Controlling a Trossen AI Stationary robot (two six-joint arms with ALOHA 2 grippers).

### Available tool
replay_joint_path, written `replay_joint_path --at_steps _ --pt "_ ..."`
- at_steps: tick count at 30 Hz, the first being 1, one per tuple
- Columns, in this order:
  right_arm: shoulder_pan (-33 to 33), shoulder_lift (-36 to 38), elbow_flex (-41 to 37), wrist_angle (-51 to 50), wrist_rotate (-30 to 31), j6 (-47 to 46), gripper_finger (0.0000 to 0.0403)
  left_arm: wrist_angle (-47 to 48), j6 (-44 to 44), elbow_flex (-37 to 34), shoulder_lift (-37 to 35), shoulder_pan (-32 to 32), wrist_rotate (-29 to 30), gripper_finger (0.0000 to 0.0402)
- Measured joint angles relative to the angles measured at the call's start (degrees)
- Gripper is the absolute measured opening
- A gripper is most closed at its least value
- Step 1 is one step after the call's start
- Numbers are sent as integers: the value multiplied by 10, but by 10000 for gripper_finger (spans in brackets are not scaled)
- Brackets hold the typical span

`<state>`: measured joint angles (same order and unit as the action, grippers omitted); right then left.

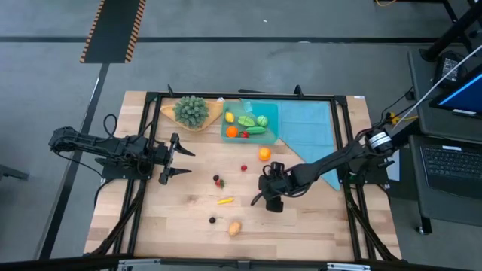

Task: Pick and placing Produce into tupperware
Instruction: Put the peach into the blue bin

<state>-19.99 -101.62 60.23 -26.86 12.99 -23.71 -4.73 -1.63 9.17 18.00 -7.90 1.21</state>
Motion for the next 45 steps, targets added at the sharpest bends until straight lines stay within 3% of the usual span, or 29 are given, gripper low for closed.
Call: replay_joint_path --at_steps 23,38,45 --pt "7 -49 0 26 -2 2 271 1 1 0 0 0 0 275" --pt "14 -51 0 31 5 13 171 0 1 0 0 0 0 275" --pt "16 -51 0 30 7 17 142 0 1 0 0 0 0 275"
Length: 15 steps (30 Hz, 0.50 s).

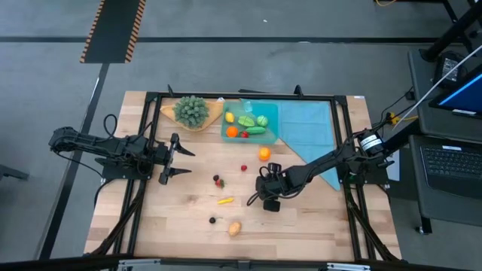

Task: Pick and placing Produce into tupperware
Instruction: Put the peach into the blue bin

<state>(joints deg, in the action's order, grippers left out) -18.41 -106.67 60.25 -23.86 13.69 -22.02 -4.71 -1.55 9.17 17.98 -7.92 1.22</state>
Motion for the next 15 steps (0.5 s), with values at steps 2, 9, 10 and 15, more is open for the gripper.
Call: replay_joint_path --at_steps 2,9,10,15 --pt "0 0 0 0 0 0 139 0 0 0 0 0 0 275" --pt "0 0 0 5 0 -3 139 0 0 0 0 0 0 275" --pt "0 2 0 5 0 -8 138 0 0 0 0 0 0 275" --pt "3 32 -1 9 2 -18 138 0 0 0 0 0 0 275"
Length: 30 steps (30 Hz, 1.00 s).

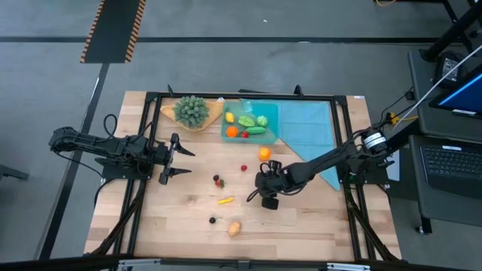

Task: Pick and placing Produce into tupperware
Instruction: Put the peach into the blue bin

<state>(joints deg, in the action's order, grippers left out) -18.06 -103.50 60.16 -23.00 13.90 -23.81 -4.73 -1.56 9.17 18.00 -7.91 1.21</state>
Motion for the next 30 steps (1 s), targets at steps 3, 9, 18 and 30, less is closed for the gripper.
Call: replay_joint_path --at_steps 3,9,18,30 --pt "3 27 0 -4 -1 4 138 0 0 0 0 0 0 275" --pt "15 91 0 -26 40 48 138 0 0 0 0 0 0 275" --pt "28 217 -25 -20 74 94 138 0 0 0 0 0 0 275" --pt "29 425 -184 80 146 97 138 -1 0 0 0 0 0 275"
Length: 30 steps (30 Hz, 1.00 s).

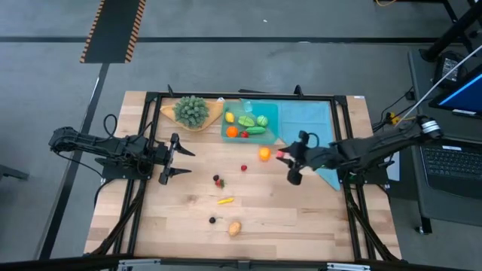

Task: Pick and placing Produce into tupperware
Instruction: Put the peach into the blue bin

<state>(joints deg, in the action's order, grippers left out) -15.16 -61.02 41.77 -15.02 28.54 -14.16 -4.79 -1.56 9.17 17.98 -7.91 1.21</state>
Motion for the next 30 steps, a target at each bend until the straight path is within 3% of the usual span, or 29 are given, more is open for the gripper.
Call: replay_joint_path --at_steps 8,18,24,30 --pt "0 87 -115 165 0 42 138 0 0 0 0 0 0 275" --pt "0 93 -239 408 -1 74 138 0 0 0 0 0 0 275" --pt "0 93 -285 497 -10 74 138 0 0 0 0 0 0 275" --pt "0 93 -292 516 -11 87 138 0 0 0 0 0 0 275"
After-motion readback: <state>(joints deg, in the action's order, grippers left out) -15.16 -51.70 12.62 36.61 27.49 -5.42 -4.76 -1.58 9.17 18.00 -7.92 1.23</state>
